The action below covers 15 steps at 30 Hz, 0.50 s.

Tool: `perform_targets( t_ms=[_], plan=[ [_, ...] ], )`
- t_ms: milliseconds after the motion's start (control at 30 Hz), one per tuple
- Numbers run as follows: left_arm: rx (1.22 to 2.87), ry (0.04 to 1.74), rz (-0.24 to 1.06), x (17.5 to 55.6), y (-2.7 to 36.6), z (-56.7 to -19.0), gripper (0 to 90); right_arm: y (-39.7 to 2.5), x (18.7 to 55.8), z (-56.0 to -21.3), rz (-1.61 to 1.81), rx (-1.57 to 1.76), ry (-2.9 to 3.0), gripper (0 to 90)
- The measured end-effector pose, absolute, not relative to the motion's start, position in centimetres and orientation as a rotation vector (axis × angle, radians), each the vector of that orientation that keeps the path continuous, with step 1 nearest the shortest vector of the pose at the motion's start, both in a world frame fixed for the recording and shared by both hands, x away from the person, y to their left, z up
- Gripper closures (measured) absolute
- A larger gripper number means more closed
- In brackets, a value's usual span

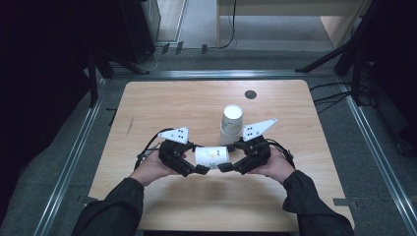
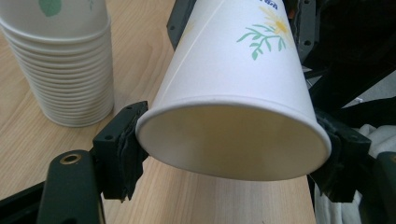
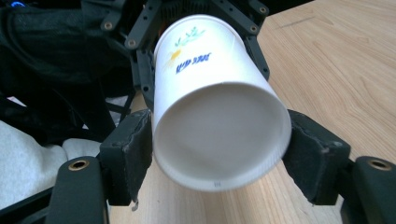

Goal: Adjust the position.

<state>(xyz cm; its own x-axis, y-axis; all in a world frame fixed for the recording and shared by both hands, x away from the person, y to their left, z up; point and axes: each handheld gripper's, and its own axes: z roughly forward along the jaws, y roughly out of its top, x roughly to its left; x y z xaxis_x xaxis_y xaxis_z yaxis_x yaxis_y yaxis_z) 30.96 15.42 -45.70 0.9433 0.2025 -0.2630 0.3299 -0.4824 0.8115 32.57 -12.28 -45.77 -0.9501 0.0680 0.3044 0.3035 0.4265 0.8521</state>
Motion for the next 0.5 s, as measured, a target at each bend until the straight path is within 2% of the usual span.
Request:
perform_targets(
  t_ms=[267,500],
  plan=[
    [2.15,0.394,-0.14,31.7,15.7,-44.1,23.1,-12.5,32.4,-45.9,-1.506,-0.326,-2.494,28.8],
    [2.271,0.359,-0.114,32.1,15.1,-42.5,23.0,-12.5,32.4,-46.0,-1.482,-0.334,-2.511,28.8]
  ],
)
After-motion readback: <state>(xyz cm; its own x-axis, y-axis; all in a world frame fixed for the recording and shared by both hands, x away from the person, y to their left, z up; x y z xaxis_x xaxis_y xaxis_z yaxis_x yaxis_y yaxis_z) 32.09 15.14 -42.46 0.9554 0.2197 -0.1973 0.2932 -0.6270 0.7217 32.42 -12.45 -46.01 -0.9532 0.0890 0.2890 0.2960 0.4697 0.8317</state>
